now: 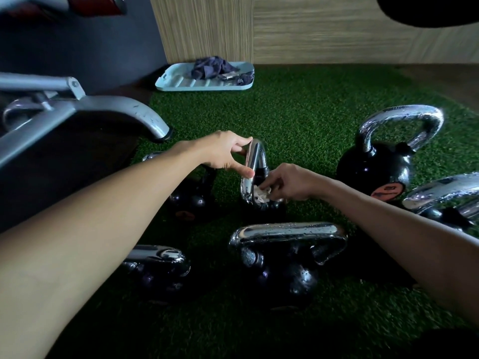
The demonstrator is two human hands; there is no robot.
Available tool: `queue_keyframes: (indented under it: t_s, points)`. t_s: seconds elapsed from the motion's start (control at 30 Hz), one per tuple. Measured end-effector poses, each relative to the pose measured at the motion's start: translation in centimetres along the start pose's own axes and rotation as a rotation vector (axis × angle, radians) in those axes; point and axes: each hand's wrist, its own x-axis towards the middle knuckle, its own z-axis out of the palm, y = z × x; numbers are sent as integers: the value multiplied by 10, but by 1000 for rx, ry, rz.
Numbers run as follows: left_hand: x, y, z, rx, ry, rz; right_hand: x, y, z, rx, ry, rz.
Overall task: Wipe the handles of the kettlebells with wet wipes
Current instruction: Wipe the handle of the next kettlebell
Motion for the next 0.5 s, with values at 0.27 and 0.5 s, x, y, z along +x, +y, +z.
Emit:
queue_keyframes:
  t_s: [0.27,0.5]
  points:
    - [-14,-11,4,0,35,3,15,-14,4,-77,-148,-39]
    - [-12,-11,5,-26,47,24,10,-20,6,128,-80,-36]
